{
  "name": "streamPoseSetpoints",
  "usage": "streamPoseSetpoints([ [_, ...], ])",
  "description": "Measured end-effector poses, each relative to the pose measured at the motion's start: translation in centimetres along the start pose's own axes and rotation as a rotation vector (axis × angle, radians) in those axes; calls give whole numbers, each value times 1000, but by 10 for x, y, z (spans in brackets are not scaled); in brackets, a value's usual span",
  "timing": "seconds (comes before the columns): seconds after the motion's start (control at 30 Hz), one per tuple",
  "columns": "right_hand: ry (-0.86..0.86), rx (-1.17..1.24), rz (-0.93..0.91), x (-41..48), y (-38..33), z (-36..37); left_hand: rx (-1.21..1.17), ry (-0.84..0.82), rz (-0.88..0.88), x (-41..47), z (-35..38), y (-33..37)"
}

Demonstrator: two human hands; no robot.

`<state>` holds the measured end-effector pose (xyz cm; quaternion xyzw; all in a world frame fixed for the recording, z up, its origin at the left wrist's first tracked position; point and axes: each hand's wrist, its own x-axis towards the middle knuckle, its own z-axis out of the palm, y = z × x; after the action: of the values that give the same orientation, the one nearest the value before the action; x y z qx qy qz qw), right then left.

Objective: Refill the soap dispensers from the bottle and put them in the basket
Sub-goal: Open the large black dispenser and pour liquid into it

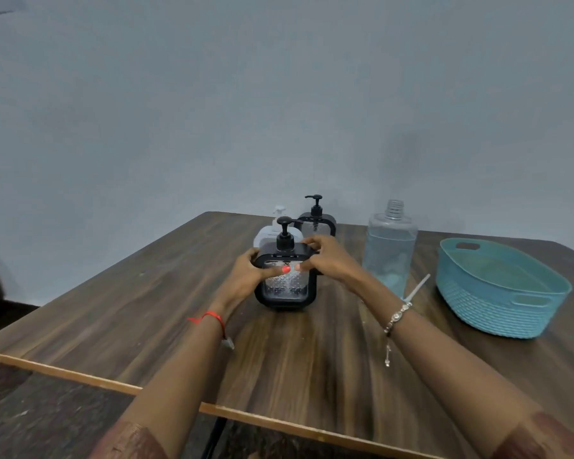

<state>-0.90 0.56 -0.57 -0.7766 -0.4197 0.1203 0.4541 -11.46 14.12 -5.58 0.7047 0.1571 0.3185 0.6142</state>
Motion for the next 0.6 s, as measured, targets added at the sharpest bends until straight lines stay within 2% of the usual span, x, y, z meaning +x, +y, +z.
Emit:
streamPoseSetpoints([
  [0.17, 95, 93, -57, -22, 6, -28, -97, -63, 37, -3, 39, 4],
  [0.4, 285, 196, -102, -37, 15, -24, -48, -158, 56, -15, 66, 7],
  [0.6, 133, 221, -133, -37, 21, -40, -76, -191, 49, -20, 68, 6],
])
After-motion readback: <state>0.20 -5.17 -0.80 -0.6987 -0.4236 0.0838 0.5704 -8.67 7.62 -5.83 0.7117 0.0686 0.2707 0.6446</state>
